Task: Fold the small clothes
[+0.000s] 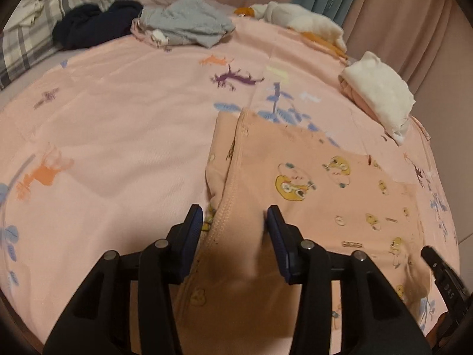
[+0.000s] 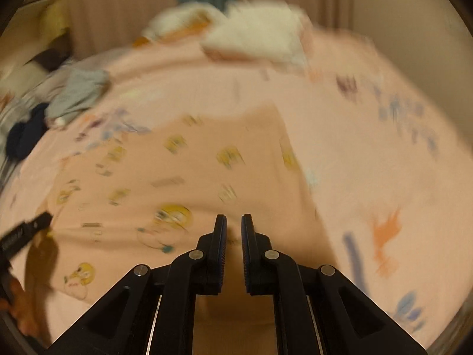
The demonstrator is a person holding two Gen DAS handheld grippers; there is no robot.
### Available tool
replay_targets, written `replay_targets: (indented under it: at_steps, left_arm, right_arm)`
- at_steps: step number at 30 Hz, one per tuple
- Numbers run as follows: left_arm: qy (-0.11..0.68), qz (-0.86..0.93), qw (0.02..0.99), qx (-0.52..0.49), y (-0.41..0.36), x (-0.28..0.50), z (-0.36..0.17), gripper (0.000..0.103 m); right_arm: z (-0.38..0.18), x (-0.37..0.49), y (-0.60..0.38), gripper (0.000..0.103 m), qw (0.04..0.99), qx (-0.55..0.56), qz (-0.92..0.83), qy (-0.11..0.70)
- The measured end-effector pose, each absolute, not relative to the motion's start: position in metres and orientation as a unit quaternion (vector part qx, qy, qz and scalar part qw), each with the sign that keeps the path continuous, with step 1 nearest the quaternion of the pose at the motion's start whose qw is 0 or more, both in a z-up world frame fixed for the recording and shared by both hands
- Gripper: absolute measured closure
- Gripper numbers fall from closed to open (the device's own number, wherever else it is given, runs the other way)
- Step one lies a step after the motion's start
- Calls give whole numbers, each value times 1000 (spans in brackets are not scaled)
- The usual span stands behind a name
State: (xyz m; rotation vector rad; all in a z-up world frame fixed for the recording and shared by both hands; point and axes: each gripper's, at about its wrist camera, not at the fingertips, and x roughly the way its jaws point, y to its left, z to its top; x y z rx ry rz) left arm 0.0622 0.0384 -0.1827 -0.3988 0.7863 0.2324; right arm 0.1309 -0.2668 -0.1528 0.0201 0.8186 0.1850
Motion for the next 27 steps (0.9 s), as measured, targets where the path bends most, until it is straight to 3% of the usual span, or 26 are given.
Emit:
replay_targets:
  at_steps: [1,3,4,6,11,14,20,23,27]
  left_arm:
    - [382,108,900,-179,35,62,-179,51]
    - [391,90,900,-170,27,61,-181,43]
    - [401,83,896,-170,22,62,-183,41]
    - [429,79,883,-174,17,68,-187,36]
    - [436,45,884,-164,0,75,-179,9]
    - [430,20,888,-163,-10,74,-173,5]
    - [447,-7,877,-176,-10,58,-182,1]
    - [429,-14,871,-239,7,43,-182,1]
    - [409,-65,878,-242,12,31,-176,1]
  right_arm:
    - [-148,127,-266,79,919,0,92,384]
    - [-146,124,-263,37,919,-4,98,381]
    - [-150,127,-263,34,918,3,101,384]
    - [-163,138,-268,34,902,30,101,418]
    - [-161,135,-289,31,879,116,119,447]
    - [-150,125,-310,17,890,146,94,421]
    - [-156,133,-335,16,868,226,67,437]
    - [-160,131,-343,16,852,276,79,439]
    - [-170,120,-352,16,835,321,67,443]
